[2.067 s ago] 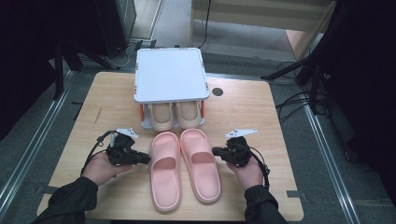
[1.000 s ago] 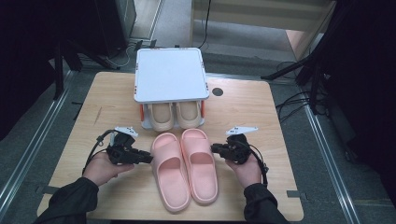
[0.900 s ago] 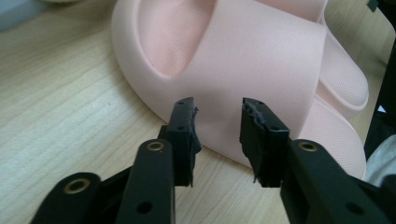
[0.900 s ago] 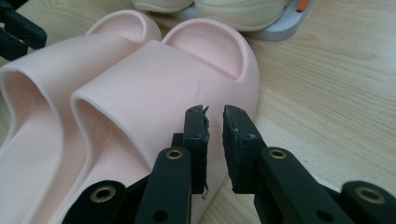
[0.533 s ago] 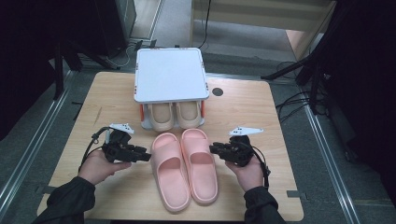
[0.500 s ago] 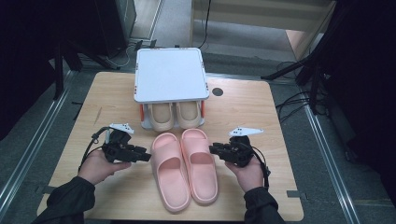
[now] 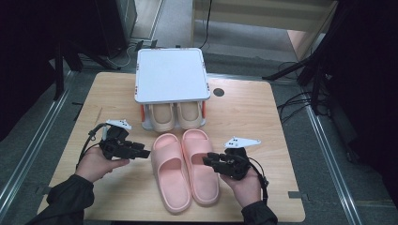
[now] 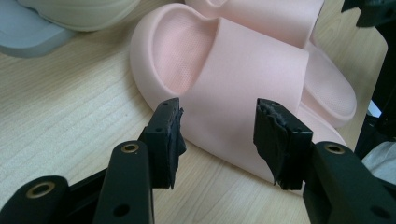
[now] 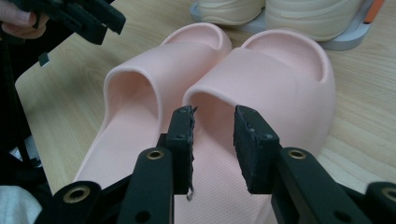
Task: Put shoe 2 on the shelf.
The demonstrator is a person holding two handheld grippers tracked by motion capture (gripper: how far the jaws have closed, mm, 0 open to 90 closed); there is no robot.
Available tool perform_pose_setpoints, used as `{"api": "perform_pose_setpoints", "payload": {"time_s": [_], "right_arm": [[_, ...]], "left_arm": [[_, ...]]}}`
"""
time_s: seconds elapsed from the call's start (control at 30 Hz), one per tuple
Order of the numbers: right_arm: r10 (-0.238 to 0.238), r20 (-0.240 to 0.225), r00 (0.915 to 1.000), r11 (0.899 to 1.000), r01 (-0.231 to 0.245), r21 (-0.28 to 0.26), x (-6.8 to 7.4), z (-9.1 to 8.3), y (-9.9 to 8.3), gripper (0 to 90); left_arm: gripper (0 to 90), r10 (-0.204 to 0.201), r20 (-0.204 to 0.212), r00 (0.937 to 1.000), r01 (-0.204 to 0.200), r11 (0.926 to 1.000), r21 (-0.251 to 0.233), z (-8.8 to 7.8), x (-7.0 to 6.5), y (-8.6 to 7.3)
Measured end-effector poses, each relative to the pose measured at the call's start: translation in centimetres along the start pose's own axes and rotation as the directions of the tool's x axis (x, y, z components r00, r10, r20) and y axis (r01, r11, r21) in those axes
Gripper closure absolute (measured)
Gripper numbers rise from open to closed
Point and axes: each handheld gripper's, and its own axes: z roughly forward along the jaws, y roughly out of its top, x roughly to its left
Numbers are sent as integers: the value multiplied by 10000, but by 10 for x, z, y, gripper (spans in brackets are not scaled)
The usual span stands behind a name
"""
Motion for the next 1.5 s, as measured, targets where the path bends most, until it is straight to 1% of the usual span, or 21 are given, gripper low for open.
{"api": "perform_pose_setpoints", "payload": {"time_s": [0.17, 0.2, 0.23, 0.4, 0.47, 0.53, 0.57, 0.67, 0.77, 0.87, 0.93, 1.03, 1.07, 1.1, 1.2, 1.27, 1.33, 1.5], "right_arm": [[149, -21, 9999, 9999, -149, -6, 6, 3, -5, 639], [239, -32, 9997, 9997, -239, -22, 7, 4, -6, 634], [238, -69, 9997, 9997, -238, 3, 8, 5, -7, 623], [156, -26, 9999, 9998, -156, 98, 15, 13, -12, 570], [174, 73, 9998, 9998, -175, 77, 17, 16, -14, 538], [195, 167, 9997, 9998, -196, 29, 20, 20, -15, 501], [190, 171, 9997, 9998, -190, -14, 20, 21, -15, 497], [133, 365, 9992, 9999, -131, -34, 22, 25, -16, 475], [231, 501, 9985, 9997, -229, -44, 23, 30, -17, 451], [350, 597, 9976, 9994, -349, -16, 25, 37, -17, 433], [381, 663, 9971, 9993, -378, -48, 26, 43, -16, 427], [341, 831, 9960, 9994, -335, -83, 30, 52, -15, 413], [341, 831, 9960, 9994, -335, -83, 30, 52, -15, 413], [264, 930, 9953, 9996, -252, -147, 31, 57, -14, 402], [350, 1141, 9929, 9992, -329, -205, 33, 62, -13, 376], [432, 1104, 9929, 9988, -405, -265, 34, 65, -13, 367], [521, 1176, 9917, 9985, -497, -232, 36, 69, -12, 356], [910, 1363, 9865, 9958, -889, -211, 40, 80, -11, 349]], "left_arm": [[496, 23, 20, 10000, -23, 10000, 76, 1, 2, 5], [496, 97, -11, 10000, -97, 9999, 65, 1, 3, 6], [496, 1, -2, 10000, -1, 10000, 9, 1, 3, 7], [493, 43, 3, 10000, -43, 10000, 25, 1, 7, 11], [492, -20, 2, 10000, 20, 10000, 26, 2, 8, 12], [493, 28, 16, 10000, -28, 10000, 39, 2, 9, 13], [495, -15, 32, 10000, 15, 10000, 31, 3, 8, 14], [501, 78, -1, 10000, -78, 9999, 96, 4, 9, 15], [502, 35, 86, 10000, -36, 9999, 102, 5, 9, 16], [505, 61, 41, 10000, -61, 10000, 60, 5, 9, 16], [523, 63, 37, 10000, -63, 10000, 12, 4, 9, 16], [548, 103, 31, 9999, -103, 9999, -113, 2, 8, 16], [551, 103, 31, 9999, -103, 9999, -113, 2, 8, 16], [551, 101, 34, 9999, -101, 9999, -121, 2, 8, 16], [550, 84, 31, 10000, -84, 9999, -78, 2, 9, 16], [549, 65, 25, 10000, -65, 9999, -82, 2, 9, 16], [547, 38, 66, 10000, -37, 10000, -63, 2, 10, 16], [556, 44, 76, 10000, -43, 9999, -140, 1, 10, 16]]}}
